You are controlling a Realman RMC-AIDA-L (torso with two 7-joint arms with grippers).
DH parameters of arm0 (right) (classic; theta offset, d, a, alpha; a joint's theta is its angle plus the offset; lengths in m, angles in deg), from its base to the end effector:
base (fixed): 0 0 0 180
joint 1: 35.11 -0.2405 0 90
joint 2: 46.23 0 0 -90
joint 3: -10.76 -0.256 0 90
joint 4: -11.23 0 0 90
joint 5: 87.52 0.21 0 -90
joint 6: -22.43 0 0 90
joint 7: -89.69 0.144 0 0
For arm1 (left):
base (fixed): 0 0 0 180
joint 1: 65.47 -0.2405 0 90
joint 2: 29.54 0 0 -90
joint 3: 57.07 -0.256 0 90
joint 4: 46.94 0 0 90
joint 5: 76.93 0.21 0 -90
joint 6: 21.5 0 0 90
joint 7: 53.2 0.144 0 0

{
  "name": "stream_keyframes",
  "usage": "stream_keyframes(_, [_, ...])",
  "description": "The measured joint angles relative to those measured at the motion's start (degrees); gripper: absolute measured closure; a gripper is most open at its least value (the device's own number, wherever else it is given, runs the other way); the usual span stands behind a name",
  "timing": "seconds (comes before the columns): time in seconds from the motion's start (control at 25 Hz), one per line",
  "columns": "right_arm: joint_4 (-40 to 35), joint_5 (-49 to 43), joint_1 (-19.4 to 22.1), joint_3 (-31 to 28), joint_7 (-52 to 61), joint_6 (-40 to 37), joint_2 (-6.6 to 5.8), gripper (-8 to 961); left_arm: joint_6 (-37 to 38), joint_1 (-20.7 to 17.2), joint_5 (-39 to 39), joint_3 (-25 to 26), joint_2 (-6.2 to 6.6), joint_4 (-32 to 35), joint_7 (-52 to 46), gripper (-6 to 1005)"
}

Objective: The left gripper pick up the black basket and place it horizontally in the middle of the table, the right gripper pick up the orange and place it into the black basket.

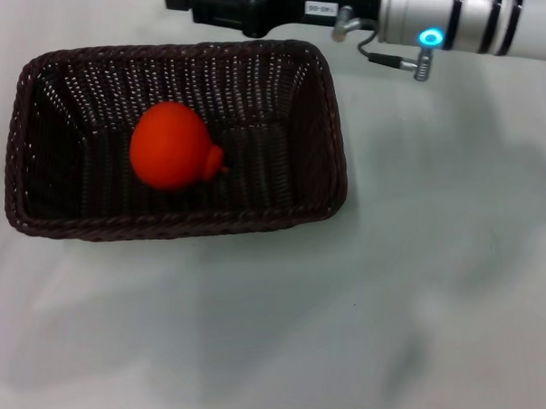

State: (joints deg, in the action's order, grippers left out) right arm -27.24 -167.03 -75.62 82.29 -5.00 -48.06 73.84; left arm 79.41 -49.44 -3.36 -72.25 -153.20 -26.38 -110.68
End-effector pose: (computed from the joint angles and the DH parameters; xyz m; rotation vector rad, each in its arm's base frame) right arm 0.1265 0.3881 -0.0415 -0.4249 -2.3918 -0.2751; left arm -0.3203 0.2559 0.0636 -1.5478 -0.5489 -1.4109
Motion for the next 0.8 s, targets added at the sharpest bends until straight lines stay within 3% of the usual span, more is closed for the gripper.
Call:
stream_keyframes(0.24, [0.63,6.65,4.76,-3.47,-4.87,0.20,-0.18,317,0.04,0.20,-0.10,0.22,-0.06,-0.13,0.00,405])
stream_keyframes(0.36, [2.78,14.62,7.88,-5.91,-10.19,-0.14,-0.13,258,0.20,0.12,-0.20,0.49,-0.06,-0.15,0.00,405])
stream_keyframes(0.68, [17.82,41.43,13.42,-13.74,-30.07,-6.08,-0.19,102,0.48,-0.25,-1.23,3.31,-0.07,-0.17,0.12,405])
stream_keyframes(0.8, [23.48,47.37,14.08,-17.88,-37.33,-9.33,-0.18,115,0.54,-0.34,-1.25,5.30,-0.11,-0.57,0.39,405])
